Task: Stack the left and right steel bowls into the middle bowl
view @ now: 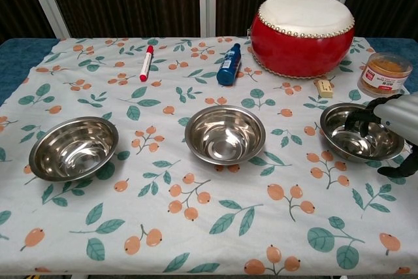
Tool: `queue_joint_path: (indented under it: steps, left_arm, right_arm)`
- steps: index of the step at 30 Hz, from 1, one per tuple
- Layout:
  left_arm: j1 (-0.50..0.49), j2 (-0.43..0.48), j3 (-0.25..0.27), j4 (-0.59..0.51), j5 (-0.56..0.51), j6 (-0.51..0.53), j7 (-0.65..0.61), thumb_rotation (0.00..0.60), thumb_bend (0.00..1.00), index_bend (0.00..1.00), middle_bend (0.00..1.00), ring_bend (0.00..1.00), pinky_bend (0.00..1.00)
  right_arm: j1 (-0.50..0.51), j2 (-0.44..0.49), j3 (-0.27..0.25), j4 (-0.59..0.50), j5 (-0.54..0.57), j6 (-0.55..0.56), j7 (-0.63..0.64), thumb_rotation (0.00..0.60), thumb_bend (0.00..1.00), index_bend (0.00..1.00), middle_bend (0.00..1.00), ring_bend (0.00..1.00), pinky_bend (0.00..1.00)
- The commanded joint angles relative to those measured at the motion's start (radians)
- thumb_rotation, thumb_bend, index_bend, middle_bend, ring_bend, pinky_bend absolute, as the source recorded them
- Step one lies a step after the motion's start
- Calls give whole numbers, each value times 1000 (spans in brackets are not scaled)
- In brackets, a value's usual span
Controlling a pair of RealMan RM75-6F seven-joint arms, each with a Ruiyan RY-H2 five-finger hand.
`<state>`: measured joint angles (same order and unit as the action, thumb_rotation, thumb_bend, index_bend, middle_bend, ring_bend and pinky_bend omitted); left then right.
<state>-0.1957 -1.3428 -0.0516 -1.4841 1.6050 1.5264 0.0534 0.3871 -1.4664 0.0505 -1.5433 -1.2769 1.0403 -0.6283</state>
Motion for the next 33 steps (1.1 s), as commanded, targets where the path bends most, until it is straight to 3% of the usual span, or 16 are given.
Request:
queue_joint_path:
  steps: [1,6,15,33]
  left_arm:
    - [-2,-2,0,7,-2,-4,-5,600,187,303,350,273,321]
    - [-5,-8,0,22,-12,-16,-16,600,189,303,350,273,322]
    - [-8,-9,0,26,-13,-20,-24,600,190,303,350,273,322]
    - [-12,-12,2,25,-15,-24,-43,600,190,303,350,273,322]
  right_arm:
    - [15,-26,4,30,24,-15,-7,600,168,299,369,191,230]
    - [41,-60,15,73,57,-41,-4,600,345,444,467,285,358]
    - [63,-86,11,100,42,-33,26,600,436,685,602,478,572]
    - [70,-56,13,41,-9,49,39,600,464,753,653,541,649]
